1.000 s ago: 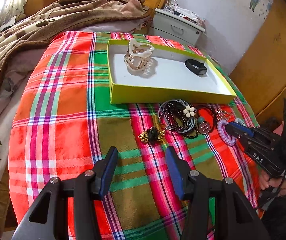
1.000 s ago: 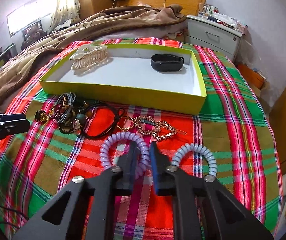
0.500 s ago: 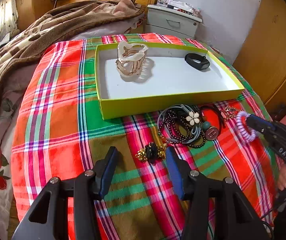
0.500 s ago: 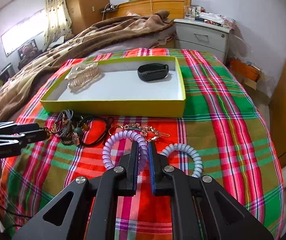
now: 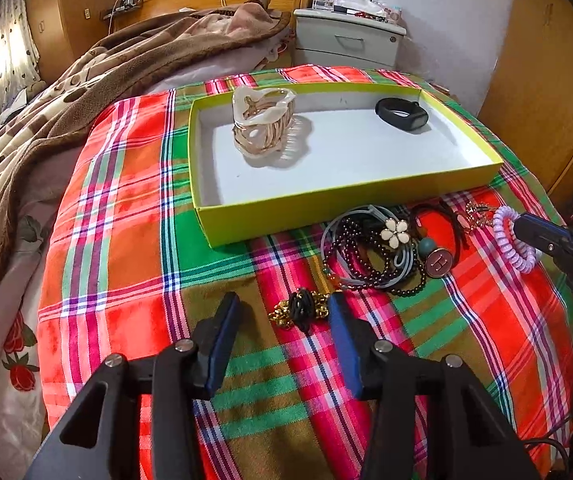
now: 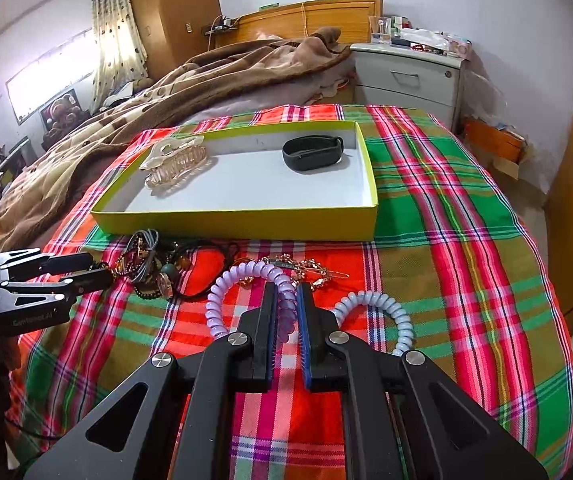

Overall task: Organize jewelry
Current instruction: 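Grasp the lavender coil hair tie with the right tool while the left tool grasps the black-gold hair clip, then carry the hair tie and hair clip into the box and open both tools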

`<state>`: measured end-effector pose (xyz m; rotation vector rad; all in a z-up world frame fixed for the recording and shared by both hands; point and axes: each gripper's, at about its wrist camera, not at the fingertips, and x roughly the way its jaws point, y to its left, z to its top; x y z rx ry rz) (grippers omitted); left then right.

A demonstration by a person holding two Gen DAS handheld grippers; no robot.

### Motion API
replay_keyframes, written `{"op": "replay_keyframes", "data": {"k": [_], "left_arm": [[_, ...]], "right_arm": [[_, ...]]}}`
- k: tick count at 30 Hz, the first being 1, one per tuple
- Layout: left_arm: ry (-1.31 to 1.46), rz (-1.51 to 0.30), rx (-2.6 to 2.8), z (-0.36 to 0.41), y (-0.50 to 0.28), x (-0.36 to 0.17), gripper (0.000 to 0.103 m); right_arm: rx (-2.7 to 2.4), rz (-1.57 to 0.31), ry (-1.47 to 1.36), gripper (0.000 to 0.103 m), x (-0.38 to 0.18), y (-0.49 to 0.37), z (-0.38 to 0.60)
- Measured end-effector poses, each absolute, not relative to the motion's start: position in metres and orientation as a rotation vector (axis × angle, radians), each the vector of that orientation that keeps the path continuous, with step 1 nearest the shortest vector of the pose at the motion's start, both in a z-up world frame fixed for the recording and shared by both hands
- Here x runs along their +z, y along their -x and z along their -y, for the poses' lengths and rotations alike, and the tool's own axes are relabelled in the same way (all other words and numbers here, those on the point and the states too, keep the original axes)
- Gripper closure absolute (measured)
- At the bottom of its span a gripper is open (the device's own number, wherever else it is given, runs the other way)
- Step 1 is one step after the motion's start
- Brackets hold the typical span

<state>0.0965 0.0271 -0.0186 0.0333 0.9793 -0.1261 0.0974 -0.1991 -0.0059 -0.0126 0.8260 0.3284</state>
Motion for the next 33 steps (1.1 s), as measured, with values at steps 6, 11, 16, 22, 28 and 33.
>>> {"op": "replay_keyframes", "data": {"k": [6, 11, 16, 22, 28, 33], "left_arm": [[-0.038, -0.974, -0.124, -0.027, -0.096, -0.018, 0.075], [-0.017, -0.973, -0.12, -0.03, -0.096, -0.017, 0.08], [0.009, -0.965, -0.12, -0.034, -0.095, -0.015, 0.083], [0.041, -0.942, -0.1, -0.042, -0.094, -0.008, 0.084], [0.059, -0.911, -0.093, -0.05, -0.093, 0.004, 0.084], [0.072, -0.892, -0.099, -0.054, -0.098, 0.016, 0.084]], "right_arm": [[0.331, -0.821, 0.005, 0.093, -0.005, -0.096, 0.201], [0.328, -0.816, -0.002, 0.093, -0.003, -0.096, 0.203], [0.324, -0.812, -0.008, 0.093, -0.001, -0.096, 0.204], [0.319, -0.801, -0.01, 0.093, 0.004, -0.097, 0.203], [0.321, -0.784, -0.013, 0.093, 0.013, -0.099, 0.201], [0.339, -0.767, -0.012, 0.093, 0.025, -0.108, 0.196]]}}
